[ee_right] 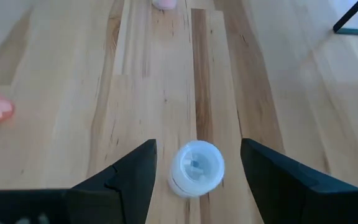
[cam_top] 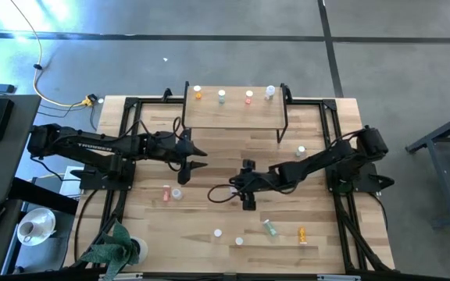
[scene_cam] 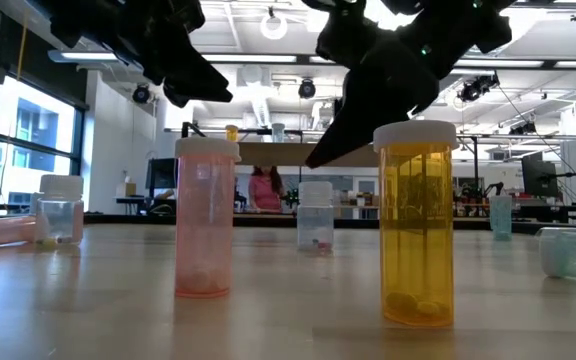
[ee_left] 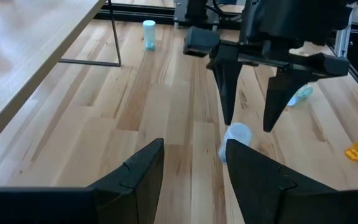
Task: Pick and place medicine bottles onto shelf by color
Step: Put the right white pill bottle on the shelf
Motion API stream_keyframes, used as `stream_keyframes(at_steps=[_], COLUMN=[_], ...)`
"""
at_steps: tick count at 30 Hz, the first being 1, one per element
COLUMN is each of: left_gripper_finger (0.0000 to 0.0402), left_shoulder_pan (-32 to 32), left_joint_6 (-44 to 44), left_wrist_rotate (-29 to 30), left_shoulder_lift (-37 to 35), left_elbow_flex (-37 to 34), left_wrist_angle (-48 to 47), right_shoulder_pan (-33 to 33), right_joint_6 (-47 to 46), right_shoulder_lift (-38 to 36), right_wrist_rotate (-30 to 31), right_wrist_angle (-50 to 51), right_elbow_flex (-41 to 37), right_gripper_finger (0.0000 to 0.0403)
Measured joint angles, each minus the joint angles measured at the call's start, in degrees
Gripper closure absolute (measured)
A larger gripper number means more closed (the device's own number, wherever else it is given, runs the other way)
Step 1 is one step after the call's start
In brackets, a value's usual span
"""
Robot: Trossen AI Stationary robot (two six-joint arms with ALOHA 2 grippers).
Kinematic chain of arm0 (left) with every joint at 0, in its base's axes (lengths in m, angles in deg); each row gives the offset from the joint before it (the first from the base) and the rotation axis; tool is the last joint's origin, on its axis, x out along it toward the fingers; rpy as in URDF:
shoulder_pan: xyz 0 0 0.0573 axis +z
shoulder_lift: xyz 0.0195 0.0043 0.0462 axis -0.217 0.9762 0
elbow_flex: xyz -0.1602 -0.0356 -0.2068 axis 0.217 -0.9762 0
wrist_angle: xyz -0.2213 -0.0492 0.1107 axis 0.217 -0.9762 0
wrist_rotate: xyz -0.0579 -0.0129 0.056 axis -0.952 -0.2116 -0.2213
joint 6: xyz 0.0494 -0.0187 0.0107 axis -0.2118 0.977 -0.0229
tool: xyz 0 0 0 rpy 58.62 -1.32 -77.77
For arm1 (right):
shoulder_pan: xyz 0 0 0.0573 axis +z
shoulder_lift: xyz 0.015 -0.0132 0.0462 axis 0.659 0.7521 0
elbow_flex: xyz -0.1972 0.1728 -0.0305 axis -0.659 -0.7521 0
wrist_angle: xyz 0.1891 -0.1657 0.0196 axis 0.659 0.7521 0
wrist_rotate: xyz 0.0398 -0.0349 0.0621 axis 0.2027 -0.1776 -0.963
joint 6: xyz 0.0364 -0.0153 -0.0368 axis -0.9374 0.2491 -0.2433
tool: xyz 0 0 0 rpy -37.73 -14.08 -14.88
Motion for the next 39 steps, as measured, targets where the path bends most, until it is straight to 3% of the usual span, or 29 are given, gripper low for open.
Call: stream_keyframes(at_steps=[18, 31, 39], left_gripper_finger=[0.0239, 0.0239, 0.0239], left_shoulder_pan=[0.0, 0.0, 0.0], left_joint_6=[0.0, 0.0, 0.0], left_wrist_rotate=[0.0, 0.0, 0.0], left_shoulder_lift=[0.0, 0.0, 0.0], left_elbow_flex=[0.0, 0.0, 0.0], left_wrist_angle=[-0.1, -0.2, -0.5], right_shoulder_pan=[-0.1, -0.1, -0.1], right_joint_6=[-1.4, -1.2, 2.1], right_shoulder_lift=[4.1, 4.1, 0.7], right_wrist_rotate=[0.1, -0.1, 0.3], right_wrist_angle=[-2.0, -1.2, -0.3], right_elbow_flex=[0.0, 0.0, -0.1], right_gripper_finger=[0.0180, 0.0278, 0.0283])
